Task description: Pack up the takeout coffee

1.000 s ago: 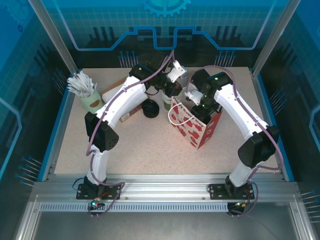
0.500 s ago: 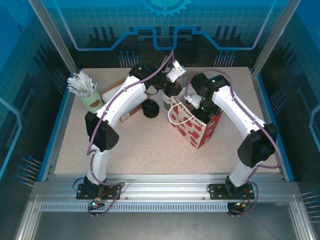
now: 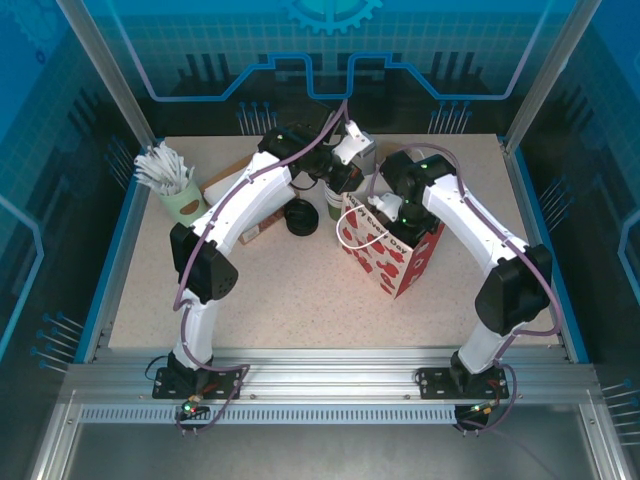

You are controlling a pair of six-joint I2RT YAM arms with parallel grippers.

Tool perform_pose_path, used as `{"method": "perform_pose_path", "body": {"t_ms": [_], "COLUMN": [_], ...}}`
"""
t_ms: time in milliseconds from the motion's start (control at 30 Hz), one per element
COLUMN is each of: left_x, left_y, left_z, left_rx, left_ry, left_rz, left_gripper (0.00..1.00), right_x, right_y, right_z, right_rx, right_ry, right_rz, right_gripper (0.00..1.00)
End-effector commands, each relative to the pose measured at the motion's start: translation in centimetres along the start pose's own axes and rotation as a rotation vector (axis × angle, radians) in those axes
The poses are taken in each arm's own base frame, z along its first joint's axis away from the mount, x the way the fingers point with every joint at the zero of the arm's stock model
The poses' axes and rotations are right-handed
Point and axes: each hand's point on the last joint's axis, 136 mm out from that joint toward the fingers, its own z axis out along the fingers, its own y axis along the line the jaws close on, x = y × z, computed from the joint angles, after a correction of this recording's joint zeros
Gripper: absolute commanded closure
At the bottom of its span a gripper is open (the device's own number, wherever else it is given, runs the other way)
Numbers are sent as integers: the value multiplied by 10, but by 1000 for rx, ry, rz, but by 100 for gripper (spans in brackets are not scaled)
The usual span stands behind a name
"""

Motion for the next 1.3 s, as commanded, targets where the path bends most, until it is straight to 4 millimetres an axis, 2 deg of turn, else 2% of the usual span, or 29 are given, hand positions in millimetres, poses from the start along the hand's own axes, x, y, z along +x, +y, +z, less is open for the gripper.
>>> {"method": "perform_pose_path", "body": {"t_ms": [0,1267], "left_x": [5,7], "left_y": [2,2], "left_z": [4,5], "left_rx": [16,15], "left_ry": [24,32], "left_rz": [-7,-9], "left_gripper": [95,95], "right_x": [1,2], "right_y": [0,-3], "right_z": [2,-2], "right_rx": [-16,-9], "right_ry": [-2,-13], "right_rz": [-26,-18], "right_gripper": [65,65]}}
